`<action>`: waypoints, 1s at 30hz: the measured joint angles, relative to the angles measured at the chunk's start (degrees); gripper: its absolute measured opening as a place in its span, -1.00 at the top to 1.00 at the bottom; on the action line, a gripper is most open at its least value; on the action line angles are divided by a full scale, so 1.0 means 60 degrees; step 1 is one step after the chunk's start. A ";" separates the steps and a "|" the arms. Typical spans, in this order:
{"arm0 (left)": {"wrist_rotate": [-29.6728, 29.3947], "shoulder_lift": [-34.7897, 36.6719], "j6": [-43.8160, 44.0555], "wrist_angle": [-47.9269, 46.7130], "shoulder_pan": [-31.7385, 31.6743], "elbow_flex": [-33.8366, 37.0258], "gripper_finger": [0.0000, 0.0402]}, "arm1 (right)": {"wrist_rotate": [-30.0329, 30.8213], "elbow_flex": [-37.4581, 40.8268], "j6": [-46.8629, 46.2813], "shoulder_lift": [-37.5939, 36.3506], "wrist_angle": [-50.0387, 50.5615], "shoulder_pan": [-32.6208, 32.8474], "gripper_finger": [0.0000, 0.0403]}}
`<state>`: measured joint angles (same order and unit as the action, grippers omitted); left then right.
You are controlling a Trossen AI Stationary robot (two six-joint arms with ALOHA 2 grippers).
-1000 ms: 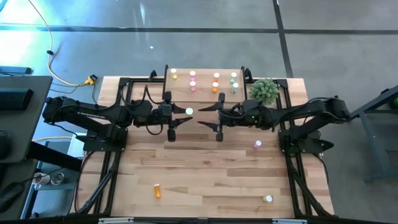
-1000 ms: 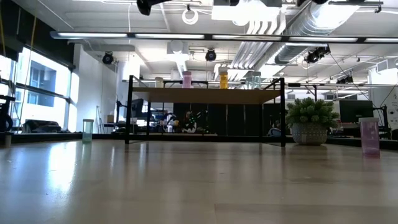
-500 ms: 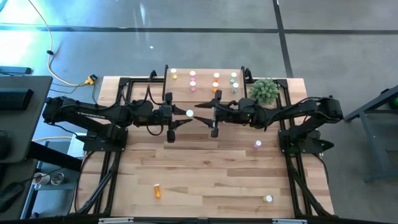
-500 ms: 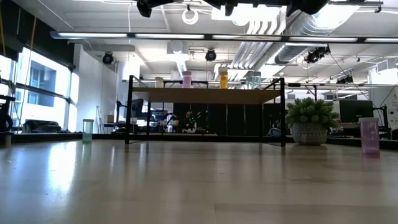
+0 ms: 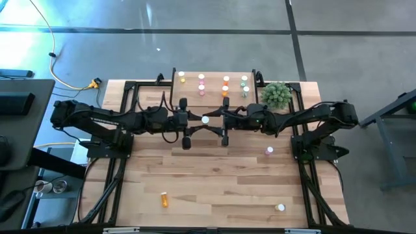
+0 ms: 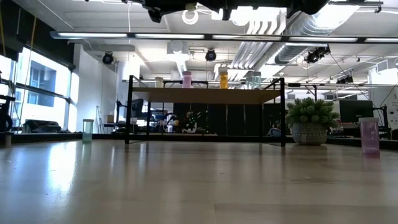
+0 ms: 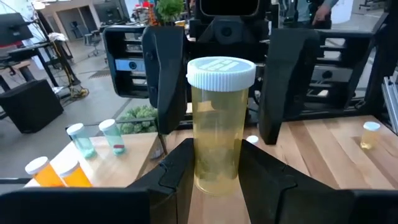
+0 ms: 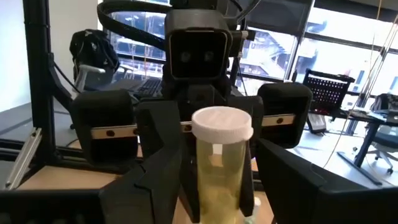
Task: Pick and place medicine bottles onto shelf by color
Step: Put the left yellow pill bottle on the shelf aligned with the other yellow pill bottle
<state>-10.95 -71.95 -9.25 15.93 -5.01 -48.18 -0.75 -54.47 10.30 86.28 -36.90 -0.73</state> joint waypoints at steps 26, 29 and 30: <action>-0.0038 -0.0009 0.0007 0.0066 -0.0234 0.0000 0.49 | 0.0013 0.0002 -0.0218 0.0000 0.0026 -0.0193 0.54; -0.0164 -0.0009 0.0004 0.0018 -0.0231 0.0000 0.49 | 0.0017 0.0002 -0.0215 0.0000 0.0055 -0.0197 0.54; -0.0207 -0.0009 0.0004 -0.0009 -0.0228 0.0000 0.49 | 0.0017 0.0002 -0.0215 0.0000 0.0077 -0.0197 0.55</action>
<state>-12.19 -72.01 -9.23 15.88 -6.38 -48.18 -0.64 -54.46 9.01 86.28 -36.44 -1.91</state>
